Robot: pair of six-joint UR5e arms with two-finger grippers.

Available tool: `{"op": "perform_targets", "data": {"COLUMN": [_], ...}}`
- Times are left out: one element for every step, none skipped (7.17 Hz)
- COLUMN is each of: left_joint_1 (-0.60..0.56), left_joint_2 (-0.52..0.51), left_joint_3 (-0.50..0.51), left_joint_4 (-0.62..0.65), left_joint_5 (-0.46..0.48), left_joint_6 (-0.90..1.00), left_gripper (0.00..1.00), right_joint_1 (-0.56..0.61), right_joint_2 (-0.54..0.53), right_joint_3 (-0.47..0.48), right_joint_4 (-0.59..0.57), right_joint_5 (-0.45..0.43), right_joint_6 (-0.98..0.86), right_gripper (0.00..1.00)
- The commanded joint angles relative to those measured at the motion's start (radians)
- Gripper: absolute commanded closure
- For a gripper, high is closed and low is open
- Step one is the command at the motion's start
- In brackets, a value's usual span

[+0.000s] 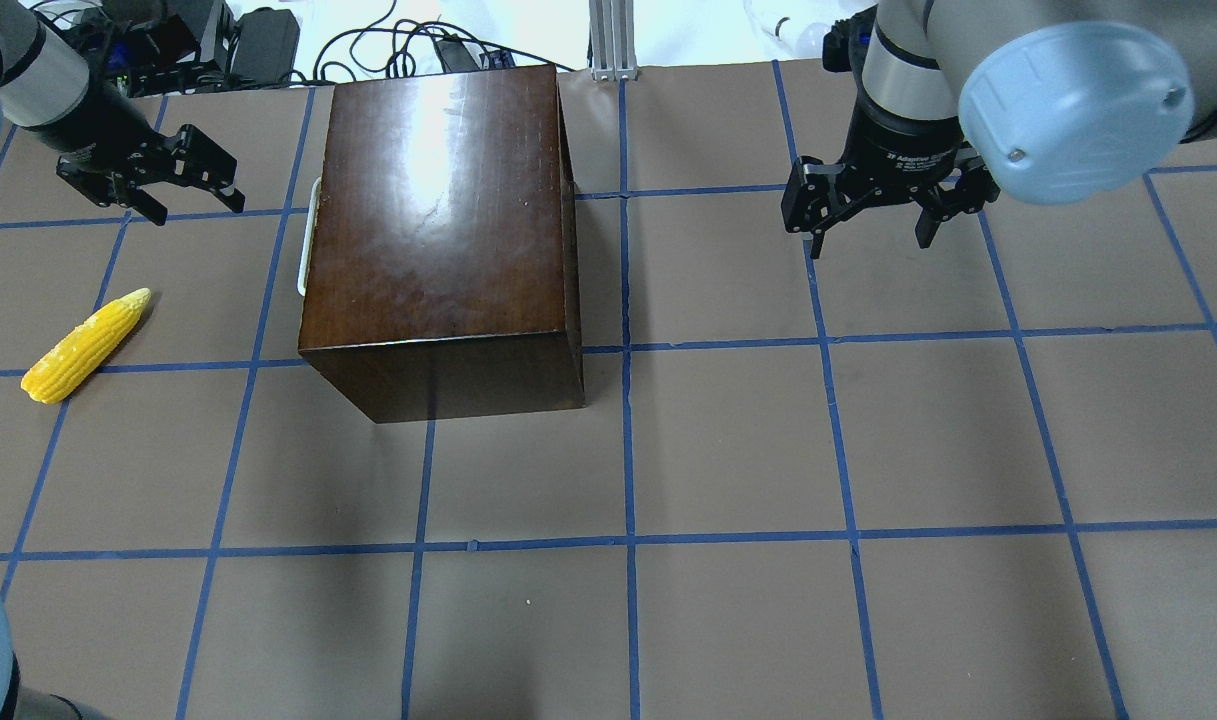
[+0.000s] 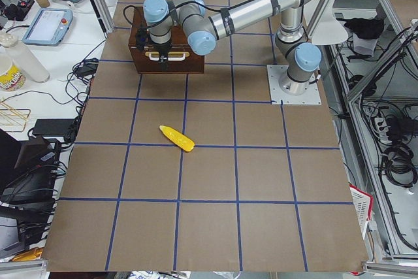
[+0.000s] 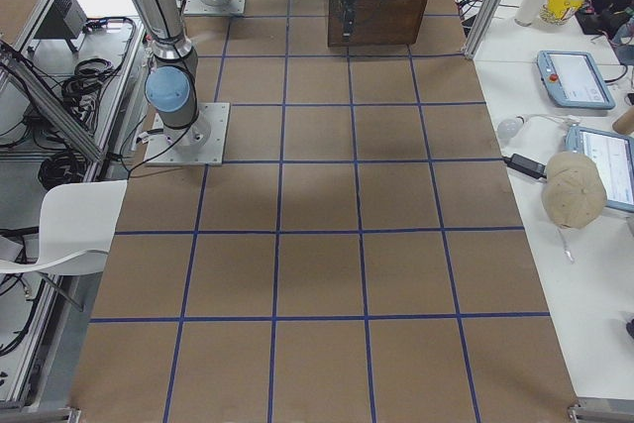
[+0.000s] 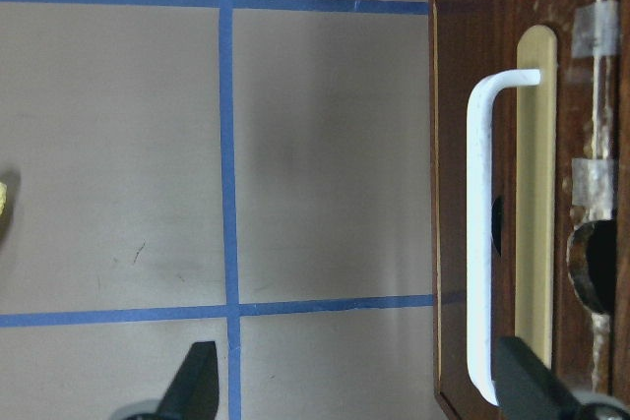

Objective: Open drawer and put corn inside
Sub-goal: 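Move the left gripper around the cabinet side toward the white drawer handle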

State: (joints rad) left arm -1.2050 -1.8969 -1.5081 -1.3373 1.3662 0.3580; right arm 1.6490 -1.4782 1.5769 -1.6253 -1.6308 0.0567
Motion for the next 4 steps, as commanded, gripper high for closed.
{"op": "perform_targets", "data": {"left_joint_1": [0.001, -0.001, -0.001, -0.001], "left_joint_2": [-0.050, -0.065, -0.068, -0.071], "left_joint_3": [-0.012, -0.014, -0.015, -0.018], "left_joint_4": [0.053, 0.053, 0.050, 0.049], "left_joint_5": [-0.044, -0.049, -0.099, -0.122], "left_joint_6": [0.007, 0.034, 0.050, 0.048], "left_gripper": [0.00, 0.00, 0.00, 0.00], "right_joint_1": [0.000, 0.000, 0.000, 0.000], "right_joint_2": [0.001, -0.001, 0.001, 0.001], "right_joint_3": [0.000, 0.000, 0.000, 0.000], "right_joint_4": [-0.001, 0.001, 0.001, 0.001], "right_joint_5": [0.000, 0.000, 0.000, 0.000], "right_joint_6": [0.000, 0.000, 0.000, 0.000], "right_gripper": [0.00, 0.00, 0.00, 0.00]}}
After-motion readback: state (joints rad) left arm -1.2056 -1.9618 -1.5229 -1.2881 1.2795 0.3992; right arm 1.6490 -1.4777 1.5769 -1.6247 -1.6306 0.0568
